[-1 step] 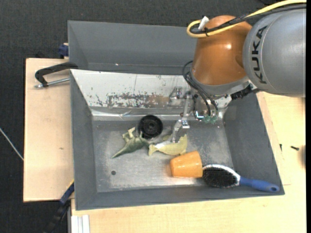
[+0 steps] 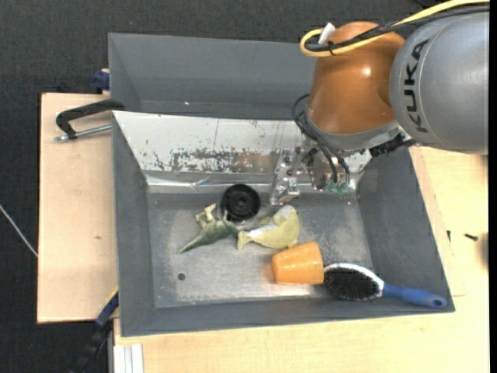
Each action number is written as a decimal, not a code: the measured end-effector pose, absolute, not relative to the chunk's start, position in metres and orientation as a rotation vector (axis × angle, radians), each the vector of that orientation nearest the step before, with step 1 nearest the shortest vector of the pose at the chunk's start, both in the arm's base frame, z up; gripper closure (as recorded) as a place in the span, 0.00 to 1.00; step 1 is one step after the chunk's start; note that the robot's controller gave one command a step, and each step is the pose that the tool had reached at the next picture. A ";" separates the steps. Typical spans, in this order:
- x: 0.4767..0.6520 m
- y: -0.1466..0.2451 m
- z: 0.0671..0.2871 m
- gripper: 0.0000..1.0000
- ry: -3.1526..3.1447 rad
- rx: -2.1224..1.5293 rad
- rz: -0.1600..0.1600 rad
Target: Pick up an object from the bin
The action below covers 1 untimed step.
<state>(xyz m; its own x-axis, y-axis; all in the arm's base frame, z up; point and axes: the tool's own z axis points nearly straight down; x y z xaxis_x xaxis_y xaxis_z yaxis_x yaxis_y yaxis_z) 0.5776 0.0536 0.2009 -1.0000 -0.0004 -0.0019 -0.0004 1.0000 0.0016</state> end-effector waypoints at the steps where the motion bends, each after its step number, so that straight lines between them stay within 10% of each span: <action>1: 0.578 0.054 0.201 0.00 3.140 0.000 0.003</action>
Offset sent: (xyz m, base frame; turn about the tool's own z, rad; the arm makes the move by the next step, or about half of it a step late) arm 0.0000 0.0000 0.0000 0.0000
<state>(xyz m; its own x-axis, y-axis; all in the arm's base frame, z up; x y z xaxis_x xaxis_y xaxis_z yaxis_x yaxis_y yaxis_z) 0.5776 0.0536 0.2009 -1.0000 -0.0002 -0.0019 -0.0002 1.0000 0.0016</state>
